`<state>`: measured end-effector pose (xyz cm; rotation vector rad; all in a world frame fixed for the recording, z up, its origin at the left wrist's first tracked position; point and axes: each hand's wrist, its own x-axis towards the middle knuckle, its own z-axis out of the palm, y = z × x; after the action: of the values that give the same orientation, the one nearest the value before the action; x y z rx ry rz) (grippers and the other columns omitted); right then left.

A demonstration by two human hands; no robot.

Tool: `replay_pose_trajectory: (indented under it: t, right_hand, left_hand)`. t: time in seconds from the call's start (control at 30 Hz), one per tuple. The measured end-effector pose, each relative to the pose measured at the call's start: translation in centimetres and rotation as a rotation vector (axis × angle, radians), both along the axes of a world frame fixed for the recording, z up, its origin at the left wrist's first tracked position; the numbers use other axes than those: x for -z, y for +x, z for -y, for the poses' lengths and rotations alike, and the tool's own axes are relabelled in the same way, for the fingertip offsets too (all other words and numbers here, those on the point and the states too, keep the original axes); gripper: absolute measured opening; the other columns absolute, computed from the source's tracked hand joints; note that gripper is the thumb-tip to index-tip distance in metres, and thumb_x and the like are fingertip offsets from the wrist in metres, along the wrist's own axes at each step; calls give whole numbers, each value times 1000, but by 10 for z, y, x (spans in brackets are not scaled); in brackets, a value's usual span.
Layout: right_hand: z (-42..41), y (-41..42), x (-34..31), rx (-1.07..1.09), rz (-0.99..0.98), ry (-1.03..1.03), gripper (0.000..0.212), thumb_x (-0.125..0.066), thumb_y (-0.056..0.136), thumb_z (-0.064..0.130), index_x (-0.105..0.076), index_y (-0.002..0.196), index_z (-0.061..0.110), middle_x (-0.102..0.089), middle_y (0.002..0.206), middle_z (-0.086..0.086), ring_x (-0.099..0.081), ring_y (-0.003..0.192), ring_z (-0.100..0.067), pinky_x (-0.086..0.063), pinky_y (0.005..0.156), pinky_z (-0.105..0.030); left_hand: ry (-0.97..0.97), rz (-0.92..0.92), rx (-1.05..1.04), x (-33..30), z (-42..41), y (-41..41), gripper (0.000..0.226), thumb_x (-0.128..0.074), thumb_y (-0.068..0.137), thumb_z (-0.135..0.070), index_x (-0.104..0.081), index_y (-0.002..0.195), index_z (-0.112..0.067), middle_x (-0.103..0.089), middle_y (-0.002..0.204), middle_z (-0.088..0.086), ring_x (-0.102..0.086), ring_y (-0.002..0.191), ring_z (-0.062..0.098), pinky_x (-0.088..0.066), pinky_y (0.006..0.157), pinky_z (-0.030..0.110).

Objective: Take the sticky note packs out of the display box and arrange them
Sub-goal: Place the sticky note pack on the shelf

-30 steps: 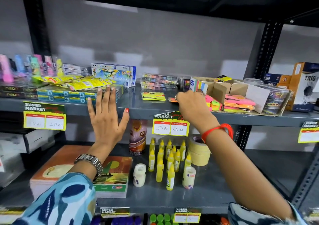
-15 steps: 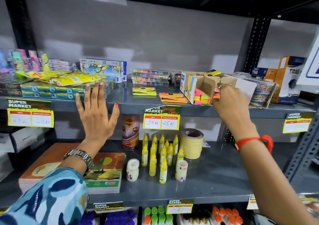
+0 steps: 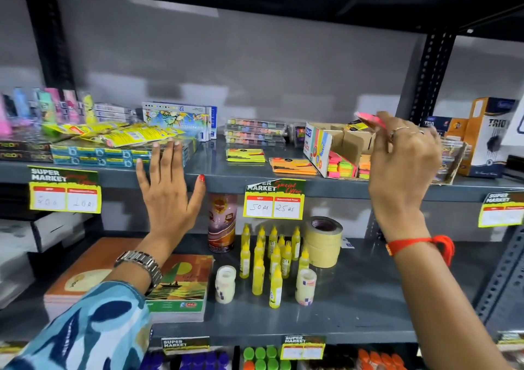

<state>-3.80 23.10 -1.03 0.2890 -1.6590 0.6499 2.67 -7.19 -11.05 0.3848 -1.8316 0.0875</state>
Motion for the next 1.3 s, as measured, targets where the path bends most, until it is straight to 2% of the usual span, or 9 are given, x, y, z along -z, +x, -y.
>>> replay_pose_trajectory:
  t: [0.13,0.23,0.37,0.53,0.77,0.9,0.97,1.07,1.3]
  right_hand:
    - [50,24,4,-245,-196,212,27,-63,85,-4,-69,108,8,-75,90,-12,-66,77,-31,-53,83,-43]
    - [87,42,11,-417,-153,362,31,-69,76,-9,-71,103,5,-74,76,-12,-64,71,-30,-56,62,-36]
    - [122,45,23,-429,12,522,36,-74,62,-9,-75,92,10,-73,71,-7,-64,70,-27,-51,52,-28]
    - [139,43,33,-370,275,794,29,-56,85,-1,-65,110,13,-68,98,-9,-55,103,-24,-49,76,-33]
    - [100,40,23,-430,193,554,38,-52,87,-5,-58,123,5,-70,97,-16,-61,96,-30,-52,75,-37]
    - [54,24,12,-271,132,295,21,-64,74,-11,-68,94,-6,-68,75,-25,-64,70,-38,-42,63,-29]
    - [32,13,6,-155,199,225,19,-62,75,-11,-66,93,-9,-66,78,-31,-62,75,-43,-42,68,-37]
    - [6,-5,2,-34,416,260,32,-56,81,-7,-57,113,-8,-63,104,-33,-56,99,-44,-44,80,-44]
    - [-12,-18,16,135,583,487,12,-54,80,-8,-61,90,-6,-66,94,-30,-60,93,-44,-48,72,-41]
  left_hand:
    - [-9,-2,-18,0,2,-1,67,-30,95,-48,-33,146,-3,-38,149,15,-24,140,29,1,116,43]
    - [-12,-1,-18,1,3,-1,67,-32,94,-46,-33,146,-4,-38,149,15,-23,140,29,0,116,44]
    - [-21,-2,-22,0,2,0,67,-32,94,-46,-33,146,-4,-39,149,15,-24,140,28,0,116,44]
    - [-30,13,-32,0,3,0,67,-30,95,-47,-33,146,-3,-39,148,16,-26,139,30,-1,116,44]
    - [-26,-12,-7,1,3,-2,67,-31,94,-46,-34,145,-3,-40,148,15,-26,139,30,0,116,43]
    - [-30,-15,-1,1,1,-1,67,-28,96,-48,-32,146,-3,-38,149,15,-23,140,29,0,116,44]
    - [-28,-19,3,1,1,-1,67,-28,96,-48,-32,146,-4,-37,150,15,-23,141,29,1,116,44]
    - [-9,-39,7,1,0,-3,67,-31,94,-46,-33,146,-4,-38,149,14,-23,140,29,2,116,43]
    - [-4,-47,19,1,-1,-3,66,-32,94,-45,-34,145,-4,-39,148,15,-25,140,30,6,117,39]
